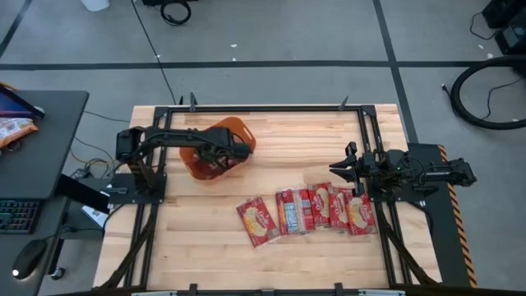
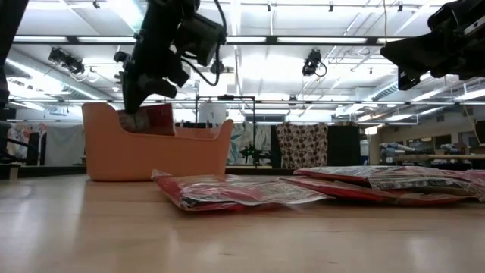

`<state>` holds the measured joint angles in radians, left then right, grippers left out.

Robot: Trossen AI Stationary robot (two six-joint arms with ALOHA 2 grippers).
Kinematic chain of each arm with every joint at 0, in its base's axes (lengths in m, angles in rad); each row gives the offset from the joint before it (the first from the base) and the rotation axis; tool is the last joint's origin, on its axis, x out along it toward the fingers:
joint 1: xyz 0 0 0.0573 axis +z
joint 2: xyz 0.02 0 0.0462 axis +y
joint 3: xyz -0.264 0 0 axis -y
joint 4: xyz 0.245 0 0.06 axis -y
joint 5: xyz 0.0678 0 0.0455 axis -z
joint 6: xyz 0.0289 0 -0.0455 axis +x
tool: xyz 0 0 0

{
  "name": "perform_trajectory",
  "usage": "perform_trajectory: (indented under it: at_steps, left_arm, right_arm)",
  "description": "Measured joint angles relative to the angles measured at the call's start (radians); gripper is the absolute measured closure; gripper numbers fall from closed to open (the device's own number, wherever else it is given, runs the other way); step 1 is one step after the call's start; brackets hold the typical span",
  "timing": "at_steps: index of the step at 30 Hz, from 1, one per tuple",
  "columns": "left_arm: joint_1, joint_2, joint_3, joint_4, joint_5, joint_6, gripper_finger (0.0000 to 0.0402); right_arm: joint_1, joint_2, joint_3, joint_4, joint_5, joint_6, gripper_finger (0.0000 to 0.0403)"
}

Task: Sort popcorn bags into baskets
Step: Put the popcorn bag into the orange bin

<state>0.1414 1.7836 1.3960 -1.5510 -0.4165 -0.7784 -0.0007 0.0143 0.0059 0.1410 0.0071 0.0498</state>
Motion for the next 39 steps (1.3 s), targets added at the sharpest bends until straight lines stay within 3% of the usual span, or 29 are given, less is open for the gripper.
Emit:
perform_trajectory:
  at_steps: [7, 12, 21, 24, 34, 39]
  left_arm:
    - [-0.046, 0.0, 0.046, 0.04, 0.021, 0.031, 0.0296]
    - [-0.114, 0.0, 0.103, 0.104, 0.026, 0.109, 0.0273]
    - [-0.346, 0.011, 0.058, 0.625, 0.056, 0.556, 0.0271]
    - [-0.414, 0.023, 0.028, 0.747, 0.046, 0.642, 0.027]
    - [-0.56, 0.153, 0.016, 0.778, 0.012, 0.719, 0.02]
    - [-0.617, 0.206, 0.016, 0.77, -0.051, 0.89, 0.0183]
  right_arm:
    - [0.0, 0.0, 0.0, 0.0, 0.0, 0.0, 0.0337]
    - [0.0, 0.0, 0.0, 0.0, 0.0, 0.0, 0.0337]
    - [0.0, 0.0, 0.0, 0.0, 0.0, 0.0, 0.0337]
    - [0.0, 0.0, 0.0, 0.0, 0.0, 0.0, 0.0337]
    - [0.0, 0.009, 0.0, 0.014, 0.0, 0.0, 0.0337]
    - [0.0, 0.01, 0.0, 0.02, 0.0, 0.0, 0.0337]
